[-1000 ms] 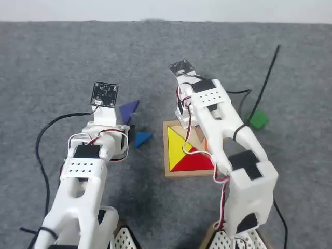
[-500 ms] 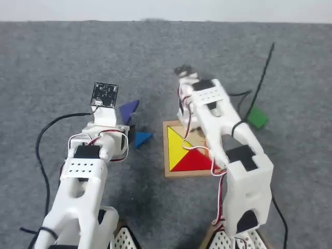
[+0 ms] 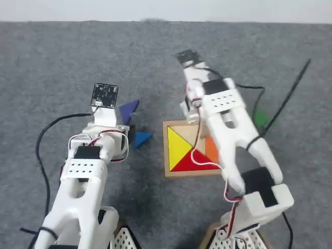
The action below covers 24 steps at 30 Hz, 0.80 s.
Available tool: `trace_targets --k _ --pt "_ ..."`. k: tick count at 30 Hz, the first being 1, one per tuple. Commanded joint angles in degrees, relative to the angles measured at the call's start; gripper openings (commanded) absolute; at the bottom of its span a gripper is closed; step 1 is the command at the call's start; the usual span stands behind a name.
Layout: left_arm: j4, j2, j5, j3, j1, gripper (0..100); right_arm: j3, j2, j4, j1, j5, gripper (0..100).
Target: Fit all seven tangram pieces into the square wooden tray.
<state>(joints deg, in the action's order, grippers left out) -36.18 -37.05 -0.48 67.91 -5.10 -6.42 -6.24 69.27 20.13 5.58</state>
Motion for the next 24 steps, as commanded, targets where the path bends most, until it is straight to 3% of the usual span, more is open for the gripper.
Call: trace_targets --k 1,13,24 --pt "1.5 -1.7 -0.8 -0.7 0.5 22 -0.7 1.2 -0.7 -2.1 0.8 8.4" --pt "1.5 -1.7 -0.8 -0.7 0.5 22 -5.9 -4.4 -1.2 -1.2 1.6 8.4" --pt "1.5 -1.7 -0.8 -0.7 0.5 22 -6.9 -4.4 -1.8 4.1 1.8 8.4"
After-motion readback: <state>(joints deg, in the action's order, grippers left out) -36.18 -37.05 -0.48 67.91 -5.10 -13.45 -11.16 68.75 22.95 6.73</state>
